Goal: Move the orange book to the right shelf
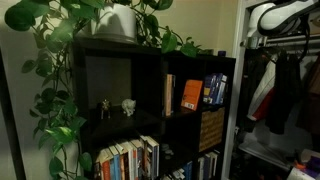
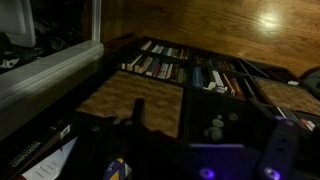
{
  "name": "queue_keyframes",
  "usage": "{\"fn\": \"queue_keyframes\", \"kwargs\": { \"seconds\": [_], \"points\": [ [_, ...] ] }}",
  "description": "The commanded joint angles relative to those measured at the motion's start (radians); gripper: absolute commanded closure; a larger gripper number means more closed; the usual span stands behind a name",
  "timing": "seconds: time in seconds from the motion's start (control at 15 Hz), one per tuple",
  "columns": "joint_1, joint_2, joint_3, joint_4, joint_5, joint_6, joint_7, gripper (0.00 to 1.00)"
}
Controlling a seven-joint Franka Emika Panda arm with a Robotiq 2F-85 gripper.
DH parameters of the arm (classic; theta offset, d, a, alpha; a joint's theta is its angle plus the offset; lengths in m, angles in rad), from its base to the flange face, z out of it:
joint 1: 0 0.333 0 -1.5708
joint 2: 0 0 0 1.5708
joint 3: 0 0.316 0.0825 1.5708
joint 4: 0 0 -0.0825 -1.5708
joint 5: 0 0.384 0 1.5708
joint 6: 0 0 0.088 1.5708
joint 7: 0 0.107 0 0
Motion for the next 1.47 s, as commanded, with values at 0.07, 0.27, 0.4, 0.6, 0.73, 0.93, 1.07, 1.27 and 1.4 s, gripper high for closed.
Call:
{"fn": "queue_keyframes", "kwargs": {
  "seconds": [0.07,0.27,0.4,0.6,0.73,0.93,1.07,1.27,1.4],
  "points": [
    [0.028,-0.038,0.034,-0.083,0.065,0.133,0.092,0.00],
    [0.048,-0.020,0.066,-0.104,0.111,0.218,0.137,0.00],
    [0.059,-0.006,0.089,-0.118,0.133,0.280,0.165,0.00],
    [0.071,0.013,0.116,-0.138,0.149,0.384,0.196,0.00],
    [0.076,0.029,0.130,-0.145,0.154,0.450,0.210,0.00],
    [0.063,0.029,0.127,-0.126,0.137,0.394,0.184,0.00],
    [0.062,0.030,0.126,-0.126,0.137,0.394,0.184,0.00],
    [0.062,0.030,0.126,-0.126,0.137,0.394,0.184,0.00],
    [0.069,0.042,0.115,-0.138,0.155,0.470,0.191,0.00]
  ]
}}
